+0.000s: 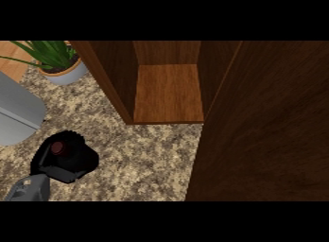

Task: Pick up the wine, place it into the cabinet and close the cabinet

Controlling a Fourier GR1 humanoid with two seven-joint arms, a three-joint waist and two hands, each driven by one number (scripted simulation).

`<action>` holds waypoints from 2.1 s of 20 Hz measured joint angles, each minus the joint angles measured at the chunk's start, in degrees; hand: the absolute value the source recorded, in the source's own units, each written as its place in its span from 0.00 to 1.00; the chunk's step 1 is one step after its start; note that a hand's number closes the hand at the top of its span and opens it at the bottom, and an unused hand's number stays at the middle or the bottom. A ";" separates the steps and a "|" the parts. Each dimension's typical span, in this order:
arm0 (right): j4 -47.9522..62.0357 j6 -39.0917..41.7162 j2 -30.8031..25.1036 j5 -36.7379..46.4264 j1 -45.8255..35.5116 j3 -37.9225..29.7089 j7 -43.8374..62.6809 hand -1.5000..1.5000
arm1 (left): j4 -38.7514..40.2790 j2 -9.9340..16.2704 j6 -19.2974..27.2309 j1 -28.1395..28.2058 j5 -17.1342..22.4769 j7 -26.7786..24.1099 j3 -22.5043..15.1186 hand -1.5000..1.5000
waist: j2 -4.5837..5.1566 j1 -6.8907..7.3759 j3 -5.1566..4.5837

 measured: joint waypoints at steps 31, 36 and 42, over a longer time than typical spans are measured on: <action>-0.62 -2.95 -5.51 0.24 5.64 1.11 -6.94 0.00 | -47.24 -15.59 20.65 19.78 5.78 18.62 -21.48 1.00 | 0.02 0.66 -0.08; -0.63 -2.60 -6.43 -0.01 7.30 0.75 -9.05 0.00 | -50.01 -15.68 27.70 17.10 5.55 21.31 -24.36 1.00 | 0.12 0.43 -0.08; -0.59 -2.34 -7.39 -0.36 9.69 0.58 -11.12 0.00 | -49.57 -15.70 36.10 13.42 4.36 22.77 -26.75 1.00 | 0.20 0.29 -0.08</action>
